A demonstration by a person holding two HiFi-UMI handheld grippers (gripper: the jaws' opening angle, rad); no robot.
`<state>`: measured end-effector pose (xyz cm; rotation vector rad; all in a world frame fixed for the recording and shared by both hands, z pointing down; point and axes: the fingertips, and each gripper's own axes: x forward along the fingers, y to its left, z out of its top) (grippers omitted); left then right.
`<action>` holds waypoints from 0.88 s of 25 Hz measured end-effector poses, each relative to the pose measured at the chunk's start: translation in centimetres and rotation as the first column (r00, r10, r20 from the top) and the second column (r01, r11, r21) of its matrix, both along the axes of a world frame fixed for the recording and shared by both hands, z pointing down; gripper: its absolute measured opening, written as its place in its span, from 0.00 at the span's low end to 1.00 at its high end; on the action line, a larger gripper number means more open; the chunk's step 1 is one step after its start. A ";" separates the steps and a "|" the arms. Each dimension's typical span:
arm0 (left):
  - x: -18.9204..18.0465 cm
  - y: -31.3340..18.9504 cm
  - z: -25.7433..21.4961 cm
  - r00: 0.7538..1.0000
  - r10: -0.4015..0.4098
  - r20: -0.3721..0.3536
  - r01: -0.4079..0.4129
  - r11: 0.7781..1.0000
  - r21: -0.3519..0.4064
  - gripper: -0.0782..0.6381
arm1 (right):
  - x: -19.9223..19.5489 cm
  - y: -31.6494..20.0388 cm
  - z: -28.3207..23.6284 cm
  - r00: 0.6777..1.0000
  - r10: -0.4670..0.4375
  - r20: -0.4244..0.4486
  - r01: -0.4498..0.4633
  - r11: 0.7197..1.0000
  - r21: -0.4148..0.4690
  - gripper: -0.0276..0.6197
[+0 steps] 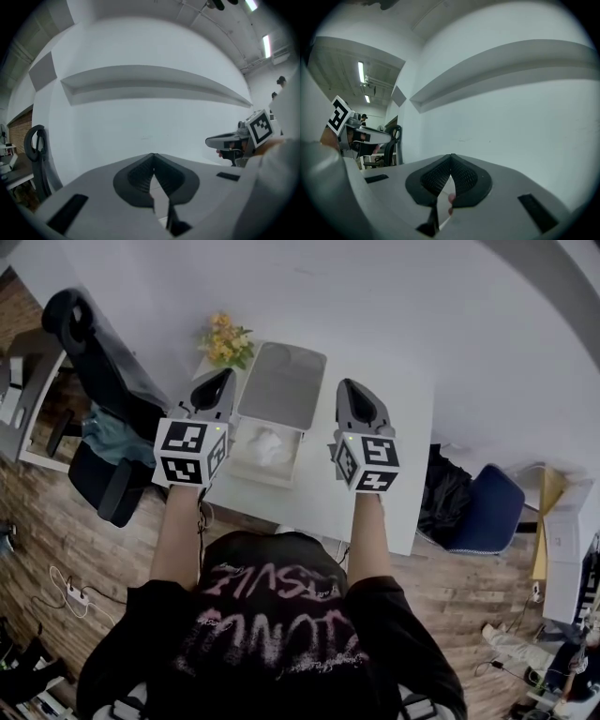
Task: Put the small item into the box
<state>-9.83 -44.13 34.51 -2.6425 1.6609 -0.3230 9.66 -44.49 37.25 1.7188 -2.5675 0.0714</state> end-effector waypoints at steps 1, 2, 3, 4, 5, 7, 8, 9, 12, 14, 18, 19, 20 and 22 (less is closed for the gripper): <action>-0.1 0.1 -0.1 1.000 -0.003 0.004 0.003 1.000 0.004 0.11 | 0.0 0.1 -0.1 1.000 0.002 0.002 -0.002 1.000 0.001 0.06; -0.3 0.2 -0.2 1.000 -0.006 0.004 0.006 1.000 0.006 0.11 | 0.0 0.1 -0.1 1.000 0.004 0.003 -0.004 1.000 0.001 0.06; -0.5 0.3 -0.2 1.000 -0.010 0.001 0.010 1.000 0.007 0.11 | 0.0 0.2 -0.2 1.000 0.005 0.004 -0.005 1.000 0.002 0.06; -0.7 0.3 -0.3 1.000 -0.013 -0.005 0.013 1.000 0.008 0.11 | 0.0 0.2 -0.2 1.000 0.006 0.004 -0.006 1.000 0.002 0.06; -0.9 0.4 -0.3 1.000 -0.016 -0.009 0.016 1.000 0.008 0.11 | 0.0 0.3 -0.3 1.000 0.007 0.004 -0.007 1.000 0.003 0.06; -1.0 0.5 -0.3 1.000 -0.020 -0.011 0.020 1.000 0.009 0.11 | 0.0 0.4 -0.4 1.000 0.007 0.005 -0.007 1.000 0.005 0.06; -1.1 0.5 -0.3 1.000 -0.020 -0.012 0.020 1.000 0.010 0.11 | 0.0 0.4 -0.5 1.000 0.007 0.006 -0.007 1.000 0.006 0.06; -1.1 0.5 -0.3 1.000 -0.020 -0.014 0.020 1.000 0.010 0.11 | 0.0 0.5 -0.6 1.000 0.007 0.008 -0.007 1.000 0.009 0.06; -1.1 0.7 -0.4 1.000 -0.018 -0.016 0.018 1.000 0.010 0.11 | 0.1 0.5 -1.0 1.000 0.007 0.020 -0.008 1.000 0.020 0.05; -1.1 0.7 -0.4 1.000 -0.015 -0.012 0.015 1.000 0.012 0.11 | 0.1 0.5 -1.1 1.000 0.008 0.020 -0.008 1.000 0.024 0.05; -1.0 0.7 -0.5 1.000 -0.013 -0.002 0.013 1.000 0.015 0.11 | 0.1 0.6 -1.2 1.000 0.008 0.012 -0.009 1.000 0.025 0.05; -1.0 0.6 -0.5 1.000 -0.012 -0.002 0.012 1.000 0.015 0.11 | 0.2 0.6 -1.2 1.000 0.009 0.010 -0.009 1.000 0.025 0.05; -0.9 0.6 -0.5 1.000 -0.010 -0.001 0.010 1.000 0.016 0.11 | 0.3 0.5 -1.2 1.000 0.011 0.007 -0.011 1.000 0.024 0.05; -0.7 0.5 -0.5 1.000 -0.007 0.001 0.007 1.000 0.015 0.11 | 0.6 0.5 -1.2 1.000 0.014 0.004 -0.014 1.000 0.021 0.05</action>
